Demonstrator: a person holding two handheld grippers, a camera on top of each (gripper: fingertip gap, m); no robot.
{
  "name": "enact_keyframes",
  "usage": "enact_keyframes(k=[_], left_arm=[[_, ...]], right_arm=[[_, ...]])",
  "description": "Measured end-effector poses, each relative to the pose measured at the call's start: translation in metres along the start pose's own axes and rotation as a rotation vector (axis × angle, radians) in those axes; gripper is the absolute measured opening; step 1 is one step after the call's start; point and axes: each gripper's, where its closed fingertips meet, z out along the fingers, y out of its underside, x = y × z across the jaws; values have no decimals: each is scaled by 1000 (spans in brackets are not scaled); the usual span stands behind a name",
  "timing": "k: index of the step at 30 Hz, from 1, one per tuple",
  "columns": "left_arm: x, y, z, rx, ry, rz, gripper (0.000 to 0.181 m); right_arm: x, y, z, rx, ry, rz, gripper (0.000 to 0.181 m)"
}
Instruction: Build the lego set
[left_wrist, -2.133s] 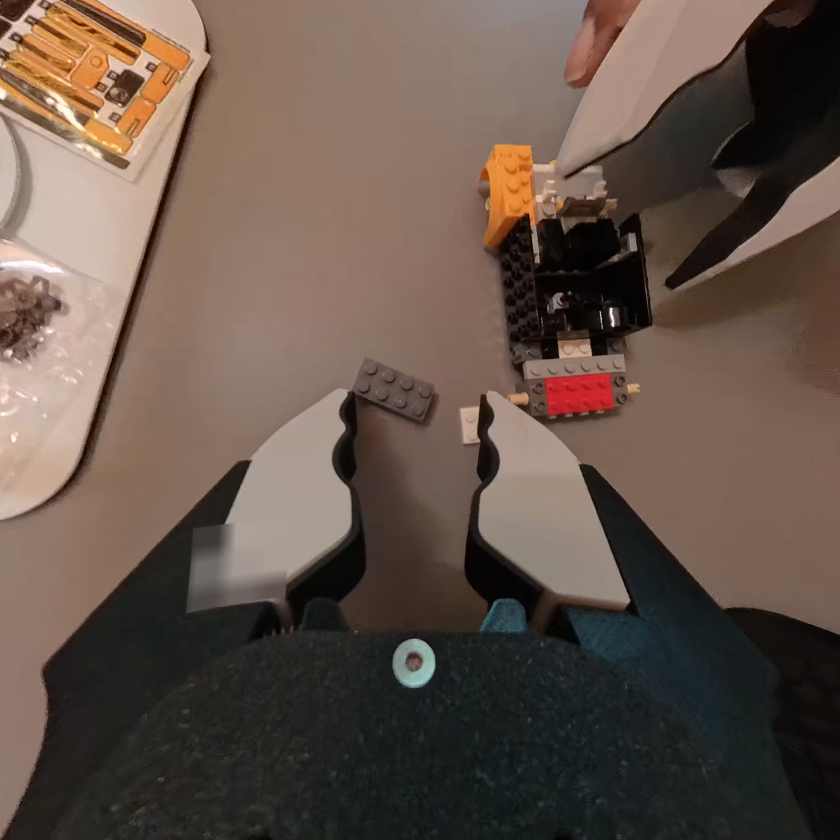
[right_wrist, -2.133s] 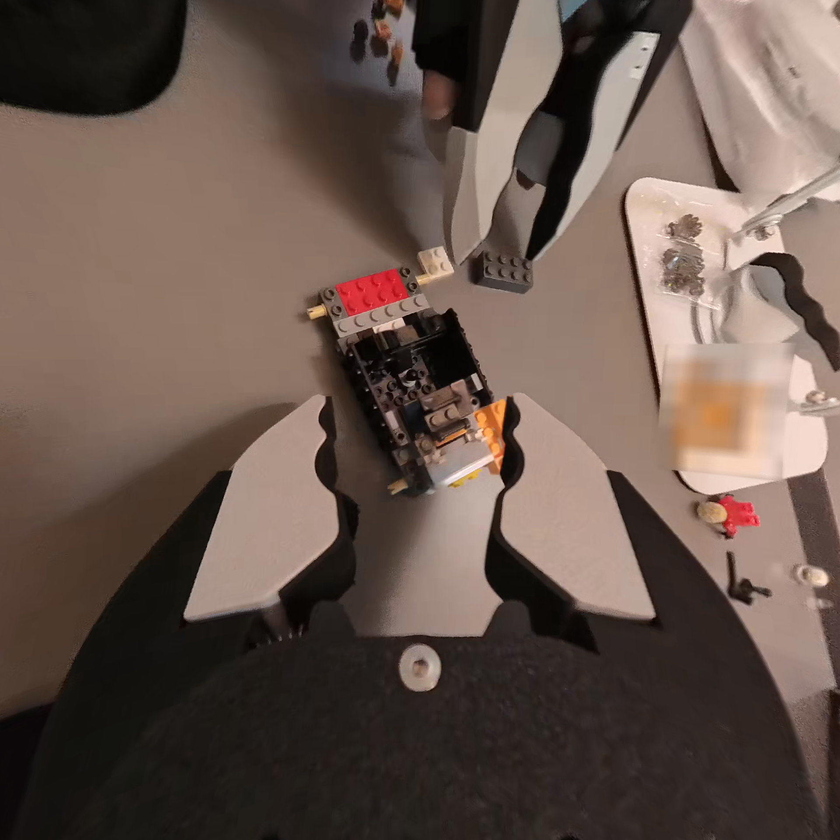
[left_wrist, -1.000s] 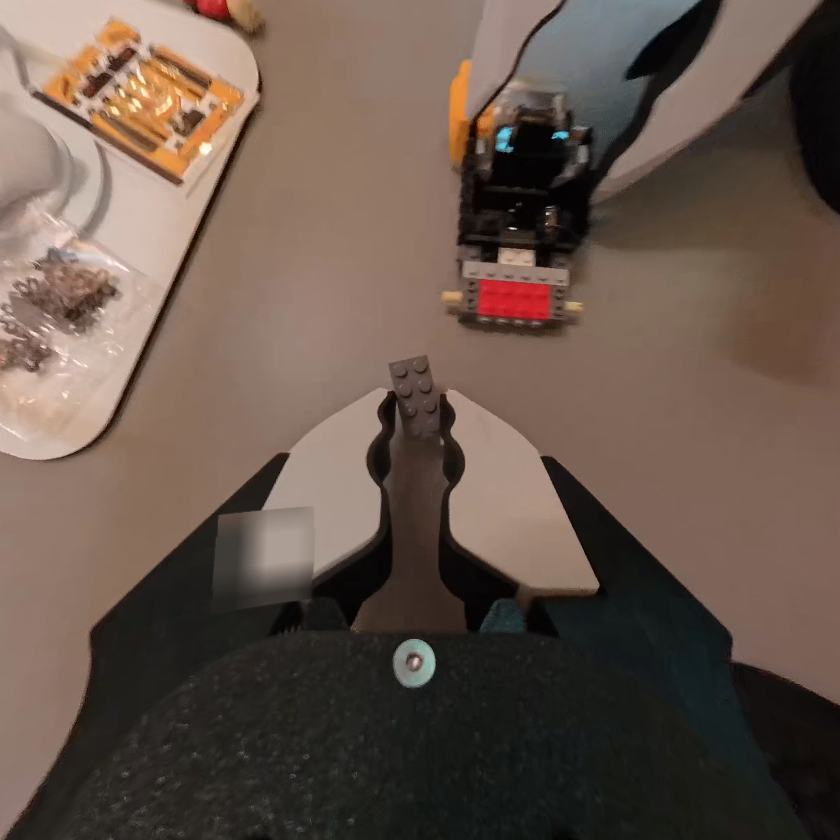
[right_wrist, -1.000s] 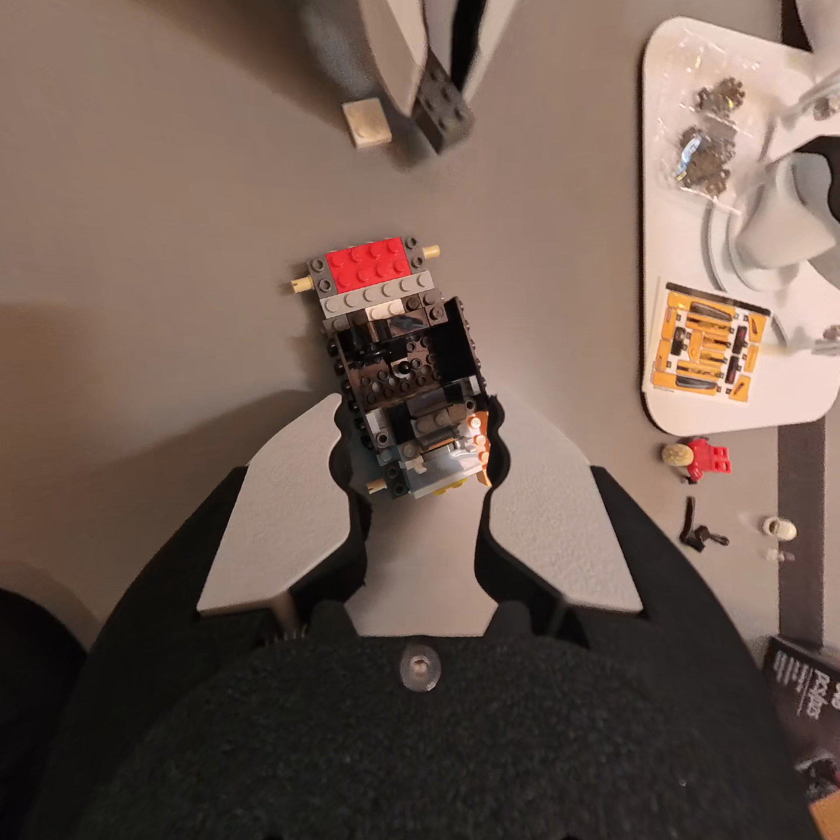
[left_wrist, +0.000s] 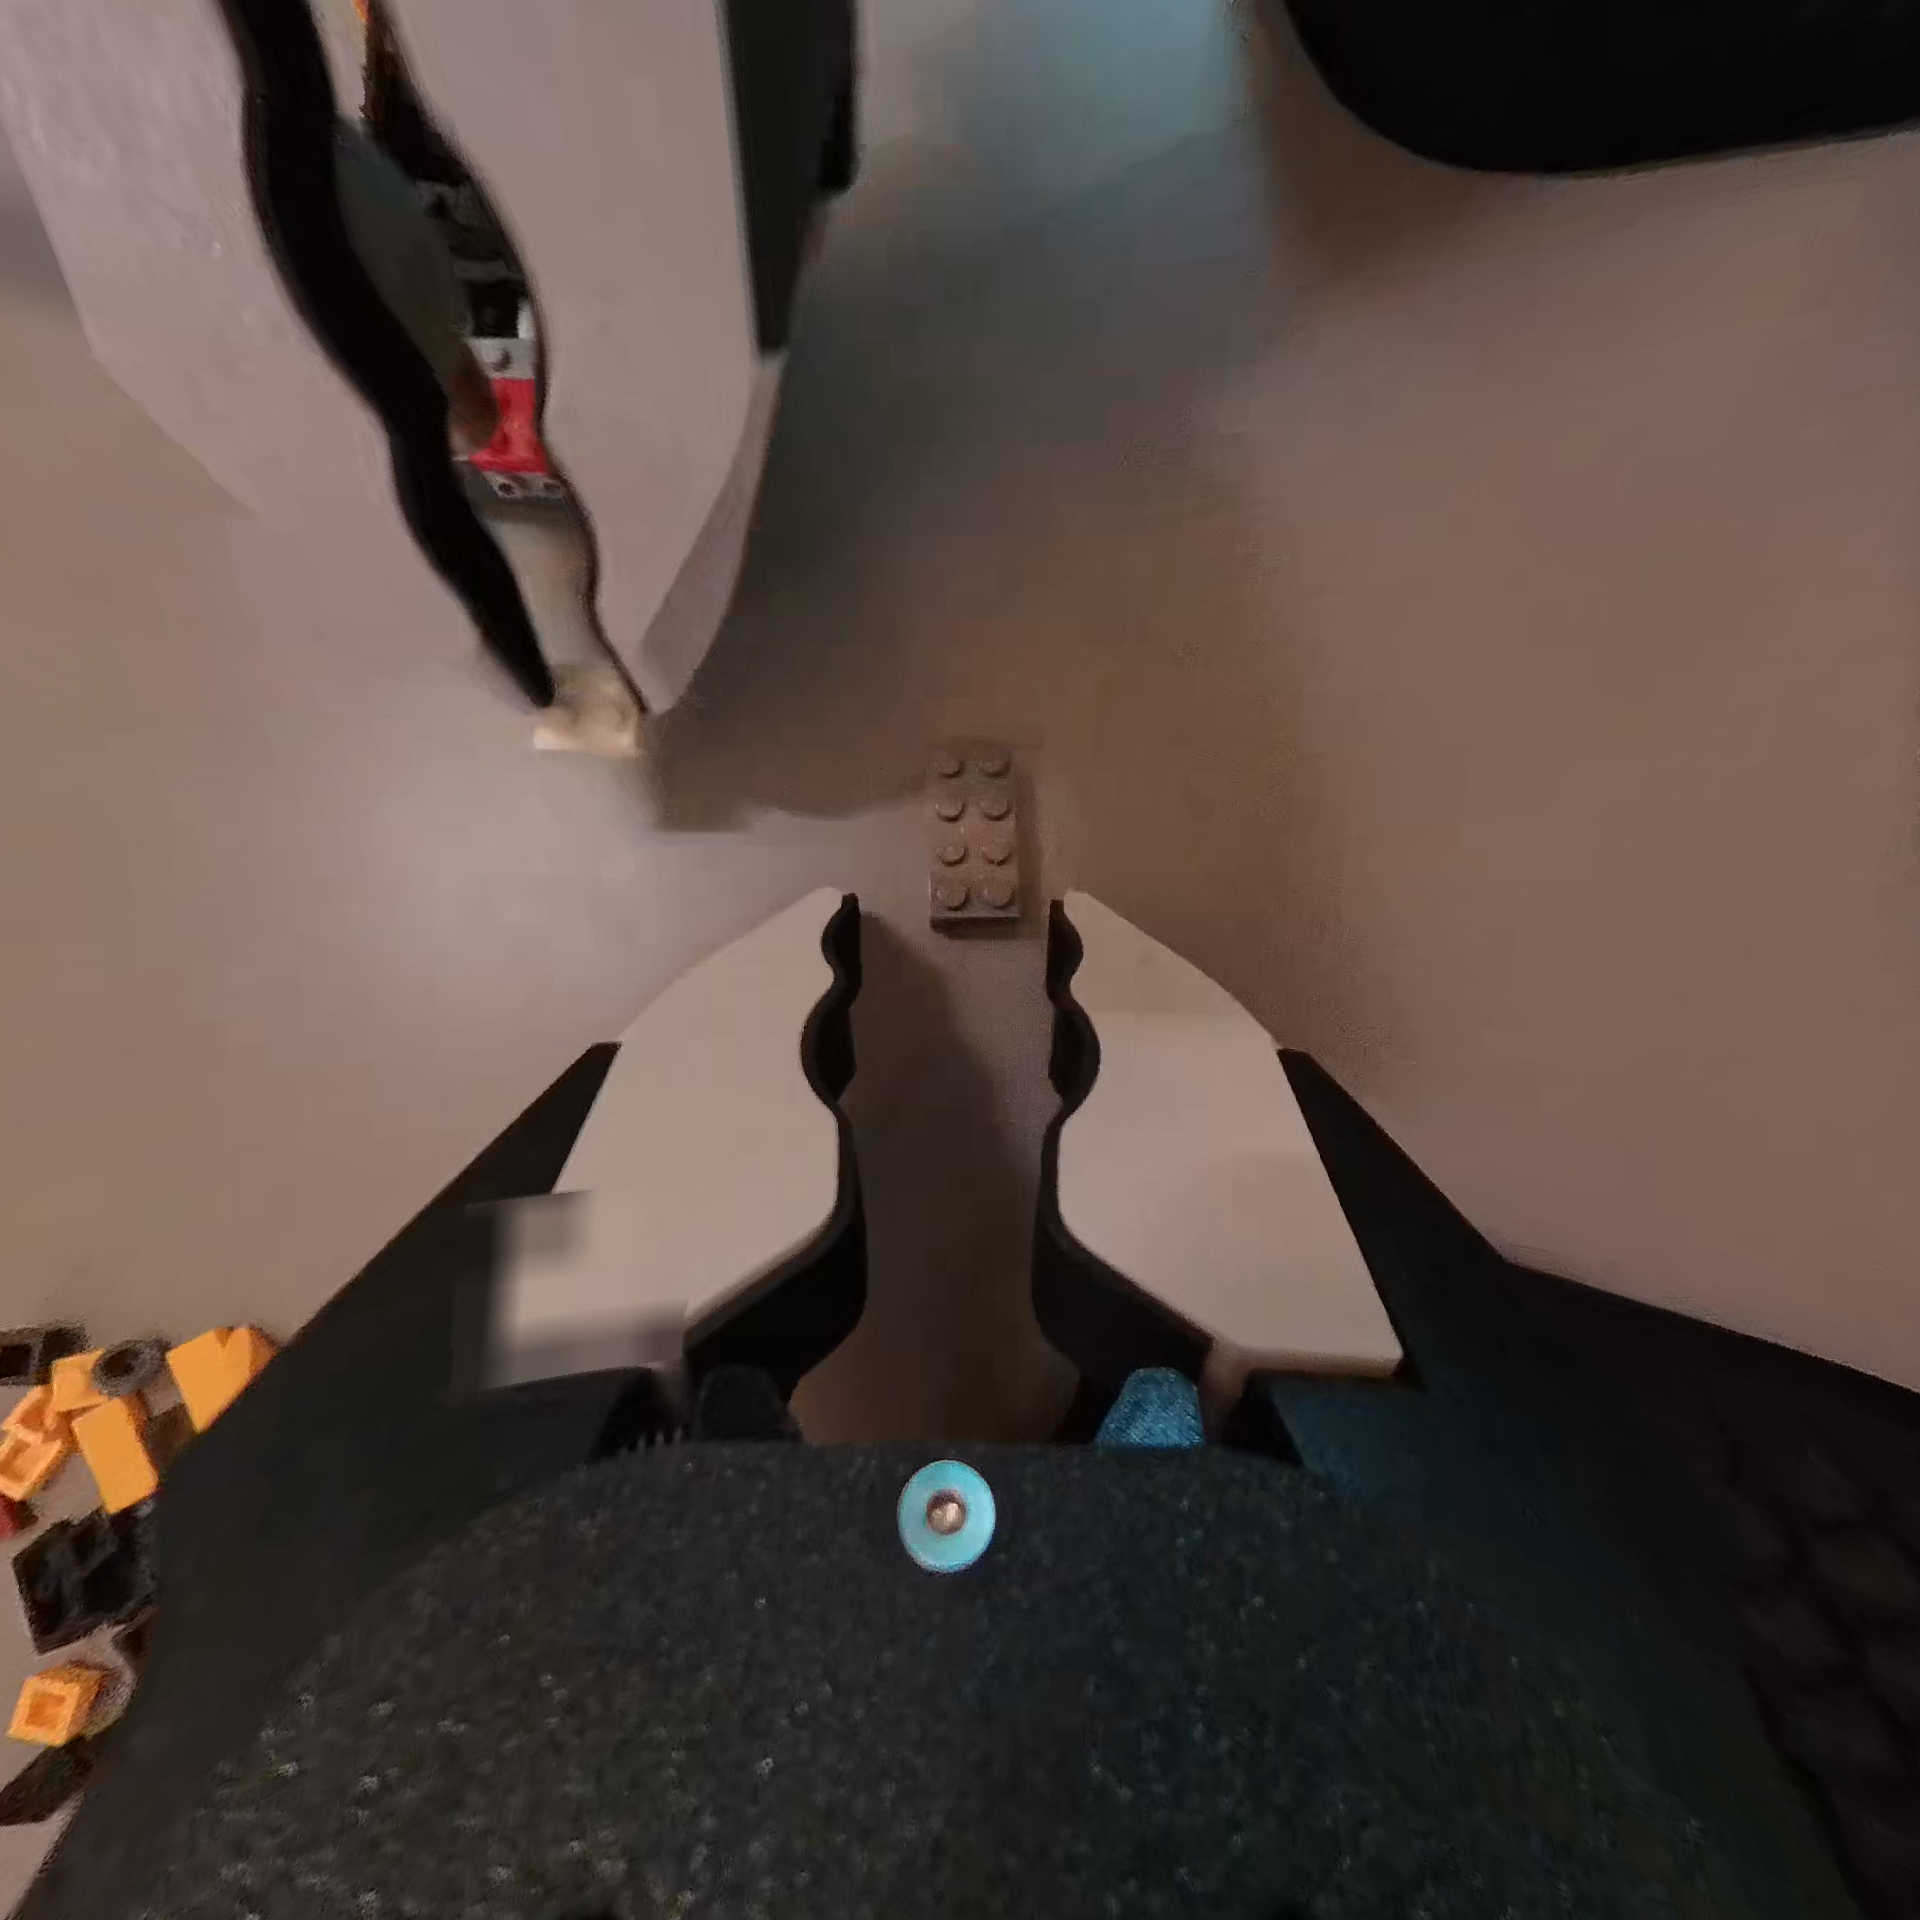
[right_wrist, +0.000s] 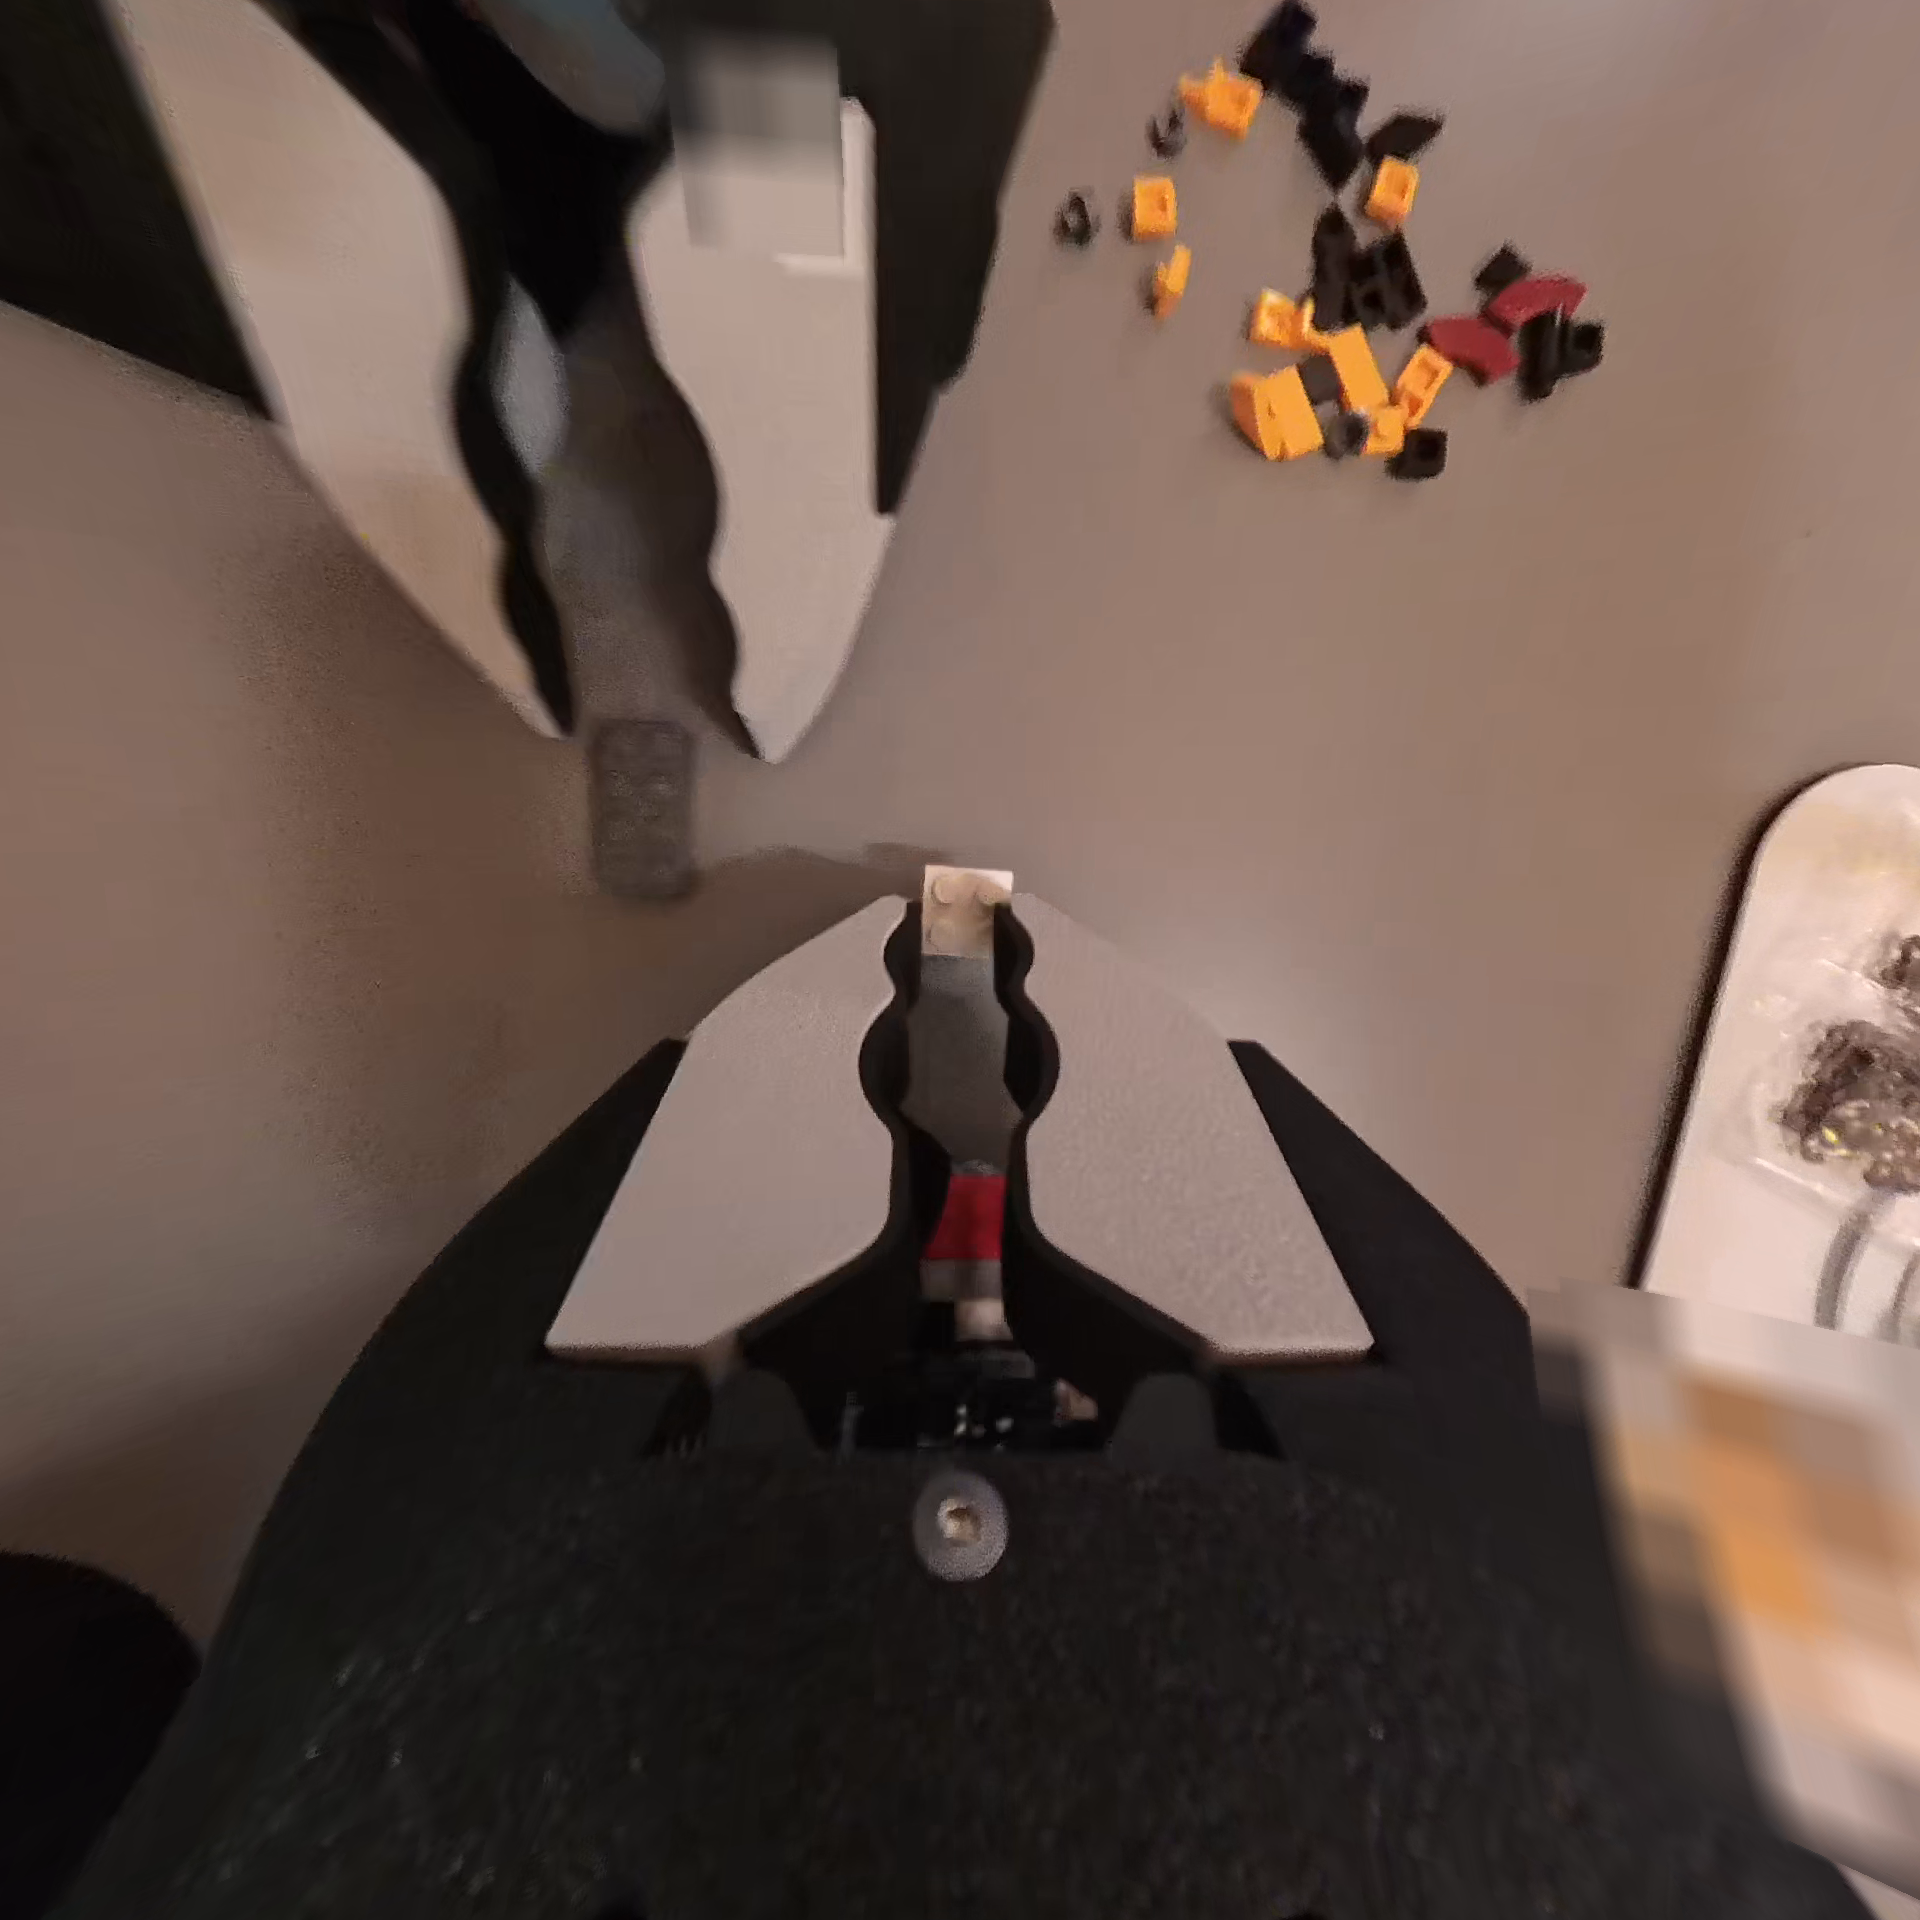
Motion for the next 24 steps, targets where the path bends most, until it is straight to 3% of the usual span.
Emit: enact_keyframes(k=[4,8,24], left_arm=[[-1,-1,6,5,-22,18,17],[0,-3,8,12,-24,20,16],[2,-3,8,20,-26,-8,16]], right_arm=[[-34,-14,-18,99,6,18,13],[-59,-20,-9,96,8,26,13],[-60,-8,14,-24,5,76,19]])
